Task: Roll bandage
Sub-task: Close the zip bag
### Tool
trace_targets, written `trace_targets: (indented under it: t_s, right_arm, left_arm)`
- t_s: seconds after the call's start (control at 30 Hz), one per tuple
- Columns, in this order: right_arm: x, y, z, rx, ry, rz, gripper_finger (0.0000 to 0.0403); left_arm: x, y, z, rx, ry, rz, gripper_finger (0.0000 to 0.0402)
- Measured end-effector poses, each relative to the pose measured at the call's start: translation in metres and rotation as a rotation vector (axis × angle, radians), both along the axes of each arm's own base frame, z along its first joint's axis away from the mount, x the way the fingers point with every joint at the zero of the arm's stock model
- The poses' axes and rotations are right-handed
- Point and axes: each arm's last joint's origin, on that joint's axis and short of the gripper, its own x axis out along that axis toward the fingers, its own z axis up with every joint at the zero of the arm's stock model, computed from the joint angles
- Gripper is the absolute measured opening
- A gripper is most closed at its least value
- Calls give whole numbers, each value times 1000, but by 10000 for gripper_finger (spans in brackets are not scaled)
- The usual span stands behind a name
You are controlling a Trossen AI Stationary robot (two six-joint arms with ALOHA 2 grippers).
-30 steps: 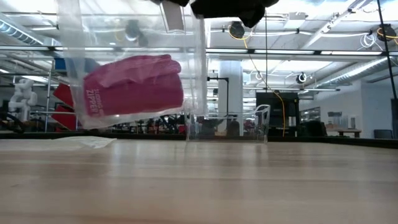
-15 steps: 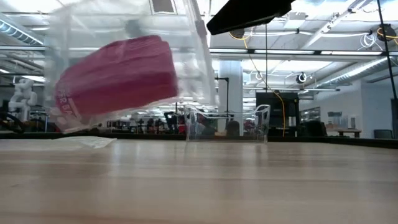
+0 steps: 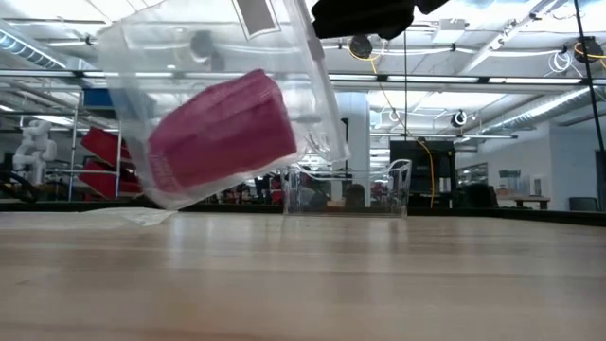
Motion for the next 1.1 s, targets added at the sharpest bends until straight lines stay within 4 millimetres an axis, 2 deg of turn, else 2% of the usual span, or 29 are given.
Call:
trace_targets:
  t_s: [0.17,0.4,0.47,0.63,0.93,1.1]
  right_arm:
    - [4,-9,0,51,3,-56,117]
    - [3,-9,-1,41,12,-46,20]
    - [3,-9,-1,35,11,-43,6]
    - [4,-10,-1,61,17,-60,21]
    - [3,-11,-2,61,36,-47,13]
    - [-1,-12,-8,-7,83,-92,36]
  left_arm:
    - [1,-1,2,-10,-23,3,0]
    - [2,1,3,12,-45,45,0]
    - [3,1,3,13,-49,48,0]
    - [3,1,4,14,-67,62,0]
    - [4,2,5,34,-81,87,0]
    - [2,1,3,66,-65,69,0]
